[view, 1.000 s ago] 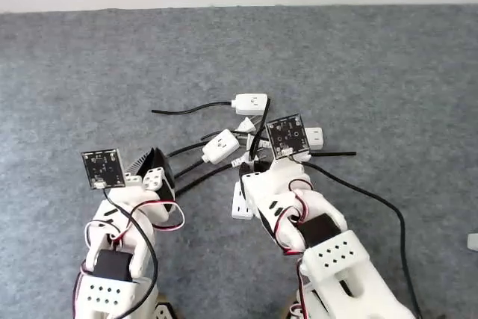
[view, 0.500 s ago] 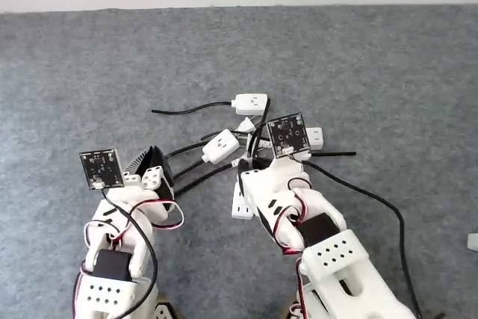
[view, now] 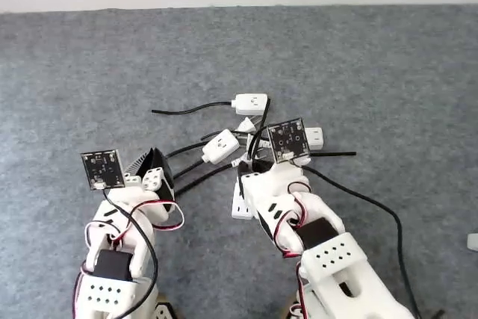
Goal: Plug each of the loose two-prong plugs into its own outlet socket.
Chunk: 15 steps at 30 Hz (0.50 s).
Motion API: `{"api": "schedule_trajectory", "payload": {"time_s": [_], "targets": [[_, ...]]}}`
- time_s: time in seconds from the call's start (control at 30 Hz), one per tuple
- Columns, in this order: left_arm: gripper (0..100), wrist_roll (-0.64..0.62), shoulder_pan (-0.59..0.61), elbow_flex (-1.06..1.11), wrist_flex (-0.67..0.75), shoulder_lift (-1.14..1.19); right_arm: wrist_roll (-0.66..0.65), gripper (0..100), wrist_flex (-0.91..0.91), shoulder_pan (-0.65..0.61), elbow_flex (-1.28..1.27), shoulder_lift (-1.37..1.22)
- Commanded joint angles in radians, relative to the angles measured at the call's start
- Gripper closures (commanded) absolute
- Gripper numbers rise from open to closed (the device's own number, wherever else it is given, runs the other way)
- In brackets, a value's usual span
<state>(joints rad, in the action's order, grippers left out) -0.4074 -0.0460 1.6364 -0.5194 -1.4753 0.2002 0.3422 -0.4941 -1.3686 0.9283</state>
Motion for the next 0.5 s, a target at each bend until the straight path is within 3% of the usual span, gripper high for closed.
{"api": "schedule_trajectory", "payload": {"time_s": [0.0,0.47], "targets": [[99,-0.003,0.003,-0.012,0.029,0.003,0.006,98.6,-0.058,0.013,0.006,-0.004],[99,-0.003,0.003,-0.010,0.029,0.003,0.005,99.1,-0.035,-0.018,-0.055,0.008]]}}
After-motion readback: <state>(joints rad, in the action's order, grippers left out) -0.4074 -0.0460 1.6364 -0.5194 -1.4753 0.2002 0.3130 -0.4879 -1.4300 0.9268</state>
